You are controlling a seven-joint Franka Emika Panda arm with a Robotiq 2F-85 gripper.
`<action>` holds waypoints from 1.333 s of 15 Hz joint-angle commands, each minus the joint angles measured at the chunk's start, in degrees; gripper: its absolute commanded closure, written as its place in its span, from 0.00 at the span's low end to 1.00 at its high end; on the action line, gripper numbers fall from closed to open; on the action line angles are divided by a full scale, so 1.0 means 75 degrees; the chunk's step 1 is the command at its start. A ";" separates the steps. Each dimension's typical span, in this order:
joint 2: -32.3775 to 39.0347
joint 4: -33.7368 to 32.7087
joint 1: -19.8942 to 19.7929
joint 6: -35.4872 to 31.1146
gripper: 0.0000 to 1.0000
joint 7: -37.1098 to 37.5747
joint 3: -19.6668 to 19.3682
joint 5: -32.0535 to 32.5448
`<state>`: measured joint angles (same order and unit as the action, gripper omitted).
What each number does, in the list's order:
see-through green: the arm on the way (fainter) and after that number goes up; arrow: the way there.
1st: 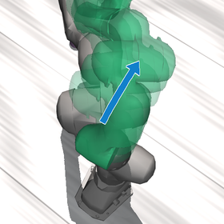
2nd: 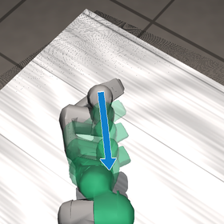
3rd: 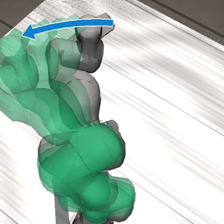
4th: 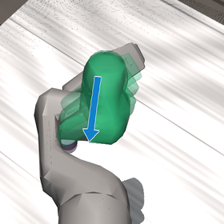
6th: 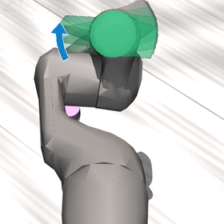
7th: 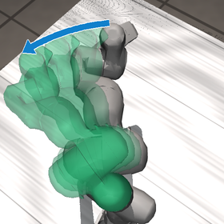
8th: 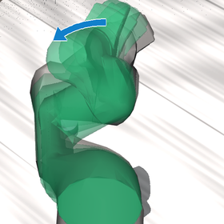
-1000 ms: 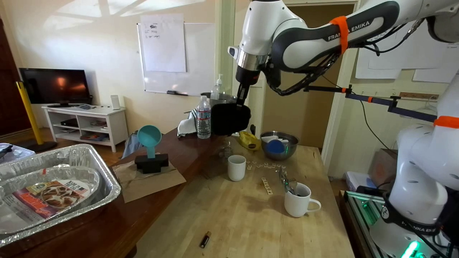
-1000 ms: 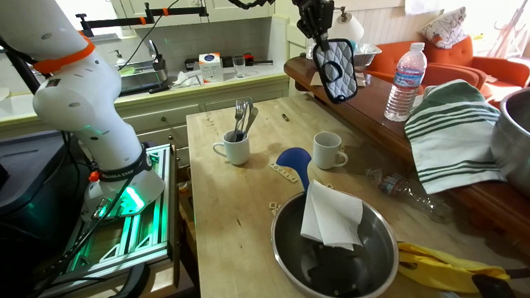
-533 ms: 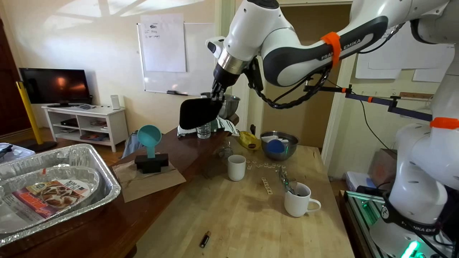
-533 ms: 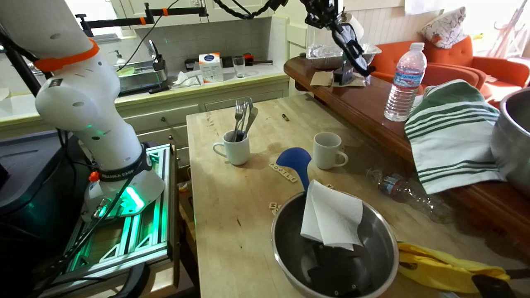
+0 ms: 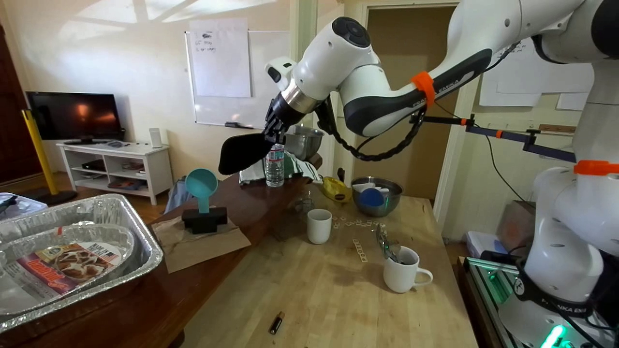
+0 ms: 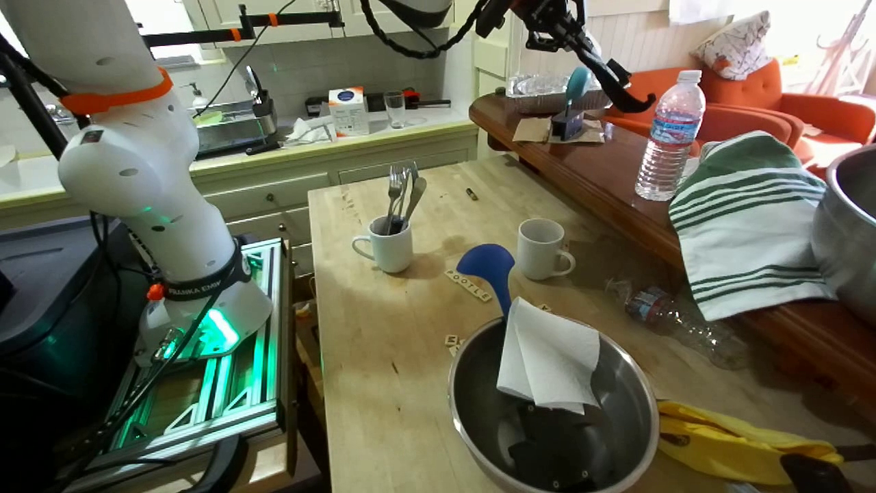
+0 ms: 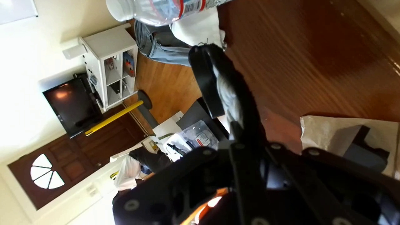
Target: Take the black and grey cloth out of the bowl and place it on the countertop.
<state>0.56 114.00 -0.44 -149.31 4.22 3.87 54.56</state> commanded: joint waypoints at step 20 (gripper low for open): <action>0.2012 -0.0350 -0.0101 -0.1020 0.38 0.5846 -0.0080 0.6250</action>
<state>14.40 111.52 -0.47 -154.52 48.22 3.44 101.90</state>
